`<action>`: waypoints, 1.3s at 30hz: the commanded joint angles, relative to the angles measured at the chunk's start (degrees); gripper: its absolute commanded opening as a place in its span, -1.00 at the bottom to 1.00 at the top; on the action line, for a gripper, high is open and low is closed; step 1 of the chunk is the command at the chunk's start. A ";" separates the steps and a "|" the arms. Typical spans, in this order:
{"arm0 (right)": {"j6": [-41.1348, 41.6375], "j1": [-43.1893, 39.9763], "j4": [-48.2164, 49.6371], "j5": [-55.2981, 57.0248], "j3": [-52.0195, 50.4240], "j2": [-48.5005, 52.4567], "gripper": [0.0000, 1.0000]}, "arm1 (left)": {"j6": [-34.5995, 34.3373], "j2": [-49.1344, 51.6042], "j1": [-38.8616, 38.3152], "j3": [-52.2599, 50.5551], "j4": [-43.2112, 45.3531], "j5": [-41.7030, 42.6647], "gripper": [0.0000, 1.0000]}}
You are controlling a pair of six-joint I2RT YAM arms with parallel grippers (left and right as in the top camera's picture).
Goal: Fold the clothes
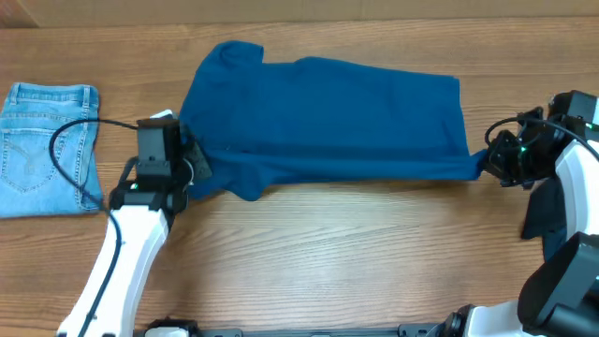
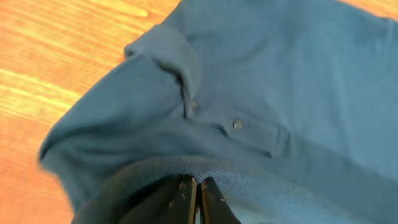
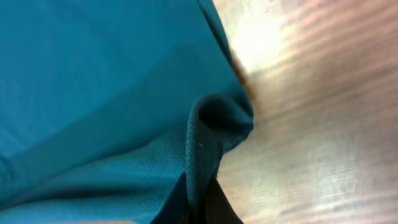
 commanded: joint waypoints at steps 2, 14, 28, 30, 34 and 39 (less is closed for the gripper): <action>2.25 1.16 5.07 4.20 1.14 1.95 -0.92 | 3.04 3.87 0.31 0.13 7.34 -2.27 -0.89; 3.15 1.22 16.48 4.20 1.11 9.29 -0.92 | 3.15 13.75 0.28 0.13 17.92 -1.60 -0.79; 3.17 6.19 20.04 7.13 1.11 9.31 -0.92 | 9.09 16.04 0.26 0.13 13.62 1.18 -0.21; 3.17 6.19 19.96 8.79 1.11 9.31 -0.92 | 10.10 17.29 0.26 0.13 14.27 0.31 -0.13; 3.17 6.19 21.84 9.86 1.11 9.31 -0.92 | 10.23 21.40 0.26 0.13 15.32 0.39 -0.12; 3.19 6.19 23.15 9.84 1.11 10.93 -0.92 | 10.25 22.82 0.26 0.13 18.25 0.37 -0.08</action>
